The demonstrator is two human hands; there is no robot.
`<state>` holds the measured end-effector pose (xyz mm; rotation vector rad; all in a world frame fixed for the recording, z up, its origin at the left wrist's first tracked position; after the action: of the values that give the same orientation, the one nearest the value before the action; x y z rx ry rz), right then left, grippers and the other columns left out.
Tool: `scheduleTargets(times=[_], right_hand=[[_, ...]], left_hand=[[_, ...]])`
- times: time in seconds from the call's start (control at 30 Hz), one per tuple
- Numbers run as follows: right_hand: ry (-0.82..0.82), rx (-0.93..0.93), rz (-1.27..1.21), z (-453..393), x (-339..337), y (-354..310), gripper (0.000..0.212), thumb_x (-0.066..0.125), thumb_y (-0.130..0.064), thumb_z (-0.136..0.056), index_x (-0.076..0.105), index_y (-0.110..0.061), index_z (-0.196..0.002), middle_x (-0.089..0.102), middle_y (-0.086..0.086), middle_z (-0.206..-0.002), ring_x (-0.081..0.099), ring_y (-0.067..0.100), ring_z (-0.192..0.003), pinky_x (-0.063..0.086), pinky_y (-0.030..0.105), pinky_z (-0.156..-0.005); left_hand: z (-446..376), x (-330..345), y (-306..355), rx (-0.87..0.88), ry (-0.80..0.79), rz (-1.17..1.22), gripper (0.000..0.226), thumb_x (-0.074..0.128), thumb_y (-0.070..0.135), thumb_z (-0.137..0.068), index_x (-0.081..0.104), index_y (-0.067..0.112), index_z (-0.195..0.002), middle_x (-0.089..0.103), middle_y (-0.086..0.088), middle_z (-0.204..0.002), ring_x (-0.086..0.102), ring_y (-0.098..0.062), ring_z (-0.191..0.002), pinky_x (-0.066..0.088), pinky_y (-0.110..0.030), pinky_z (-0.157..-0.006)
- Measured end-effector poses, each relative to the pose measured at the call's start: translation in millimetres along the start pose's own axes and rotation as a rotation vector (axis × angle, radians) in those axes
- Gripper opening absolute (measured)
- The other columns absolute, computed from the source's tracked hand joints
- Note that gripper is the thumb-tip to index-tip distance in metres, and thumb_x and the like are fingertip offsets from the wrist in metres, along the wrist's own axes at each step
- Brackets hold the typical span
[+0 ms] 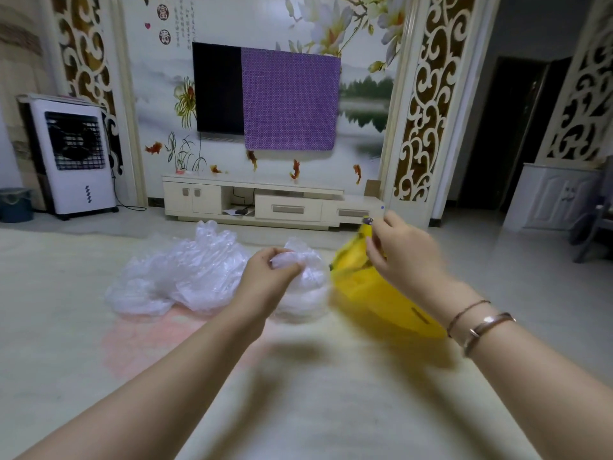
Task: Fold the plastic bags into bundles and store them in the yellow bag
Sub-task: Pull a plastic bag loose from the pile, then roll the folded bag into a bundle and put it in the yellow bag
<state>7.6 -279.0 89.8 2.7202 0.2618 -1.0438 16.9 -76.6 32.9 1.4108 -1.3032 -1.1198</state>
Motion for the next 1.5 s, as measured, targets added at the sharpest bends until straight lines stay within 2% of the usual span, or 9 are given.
scheduleTargets(times=[0.13,0.47,0.73,0.83,0.97,1.13,1.33,1.43,1.5], right_hand=[[0.102,0.036,-0.165,37.6,-22.0,12.0,0.017,0.06,-0.016,-0.088,0.046,-0.017,-0.079,0.043,-0.004,-0.077,0.043,0.016,-0.059,0.033,0.023,-0.047],[0.042,0.278,-0.586,79.0,-3.8,36.4,0.043,0.047,0.016,-0.081,0.059,-0.019,-0.103,0.045,-0.008,-0.106,0.048,-0.004,-0.087,0.038,0.008,-0.068],[-0.107,0.138,-0.177,85.8,18.7,34.1,0.033,0.061,-0.007,-0.078,0.061,-0.024,-0.106,0.052,-0.003,-0.131,0.045,0.024,-0.117,0.042,0.041,-0.091],[-0.222,0.119,-0.041,83.6,23.7,26.2,0.031,0.055,-0.002,-0.078,0.061,-0.019,-0.103,0.054,0.002,-0.123,0.043,0.029,-0.112,0.04,0.038,-0.088],[-0.396,0.214,0.177,75.6,9.6,32.2,0.025,0.047,-0.001,-0.084,0.058,-0.016,-0.102,0.048,0.007,-0.112,0.034,0.029,-0.115,0.028,0.031,-0.083],[-0.482,0.197,0.353,62.1,-10.2,45.9,0.023,0.051,-0.007,-0.086,0.059,-0.018,-0.105,0.055,0.004,-0.108,0.034,0.028,-0.114,0.021,0.032,-0.079],[-0.468,0.259,0.441,57.7,-3.9,61.4,0.025,0.054,-0.019,-0.09,0.06,-0.019,-0.114,0.052,0.004,-0.117,0.03,0.029,-0.121,0.028,0.035,-0.093],[-0.509,0.311,0.432,65.2,3.5,65.1,0.031,0.048,-0.02,-0.091,0.056,-0.02,-0.121,0.051,0.004,-0.123,0.027,0.032,-0.127,0.026,0.039,-0.099],[-0.554,0.335,0.414,72.6,9.0,64.3,0.035,0.045,-0.022,-0.091,0.056,-0.022,-0.124,0.05,0.004,-0.131,0.018,0.039,-0.137,0.019,0.048,-0.108]], left_hand=[[4.2,20.2,10.8,0.093,0.002,-0.009,0.014,0.064,0.011,-0.087,0.064,0.011,-0.101,0.061,0.001,-0.083,0.055,-0.009,-0.072,0.044,-0.01,-0.056],[-19.2,112.7,-4.8,0.132,-0.138,-0.478,0.014,0.058,0.006,-0.085,0.06,0.013,-0.097,0.056,0.001,-0.084,0.054,-0.016,-0.078,0.042,-0.02,-0.054],[-43.1,152.2,-32.6,0.048,-0.255,-0.626,0.041,0.064,0.026,-0.09,0.047,0.01,-0.124,0.056,-0.009,-0.114,0.057,-0.028,-0.108,0.041,-0.026,-0.075],[-40.8,155.8,-34.2,0.056,-0.326,-0.739,0.013,0.052,0.021,-0.097,0.052,0.014,-0.108,0.059,-0.008,-0.107,0.058,-0.028,-0.104,0.04,-0.025,-0.072],[-53.2,152.2,-54.2,-0.081,-0.362,-1.032,0.038,0.033,0.019,-0.103,0.047,0.003,-0.135,0.051,-0.018,-0.138,0.051,-0.034,-0.124,0.041,-0.038,-0.102],[-68.1,149.2,-51.7,-0.139,-0.25,-0.967,0.041,0.037,0.028,-0.102,0.045,0.009,-0.138,0.047,-0.013,-0.142,0.047,-0.031,-0.127,0.039,-0.036,-0.102],[-63.0,178.4,-30.2,-0.072,-0.265,-0.762,0.043,0.047,0.036,-0.099,0.049,0.001,-0.123,0.051,-0.01,-0.104,0.052,-0.024,-0.092,0.039,-0.03,-0.071],[-44.6,179.8,-23.3,-0.053,-0.313,-0.751,0.028,0.042,0.026,-0.101,0.047,0.007,-0.081,0.05,-0.006,-0.08,0.049,-0.017,-0.071,0.037,-0.027,-0.059],[-31.3,177.9,-20.5,-0.054,-0.331,-0.668,0.018,0.042,0.014,-0.099,0.046,0.015,-0.081,0.042,0.001,-0.076,0.044,-0.016,-0.072,0.035,-0.025,-0.058]])
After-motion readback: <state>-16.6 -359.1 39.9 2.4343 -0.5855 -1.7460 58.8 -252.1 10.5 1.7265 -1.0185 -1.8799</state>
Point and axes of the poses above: each hand's wrist, its own z-axis away from the middle knuckle, its own x-axis out of the palm, y = z × x, the point moved 4 cm from there along -z, towards the middle knuckle
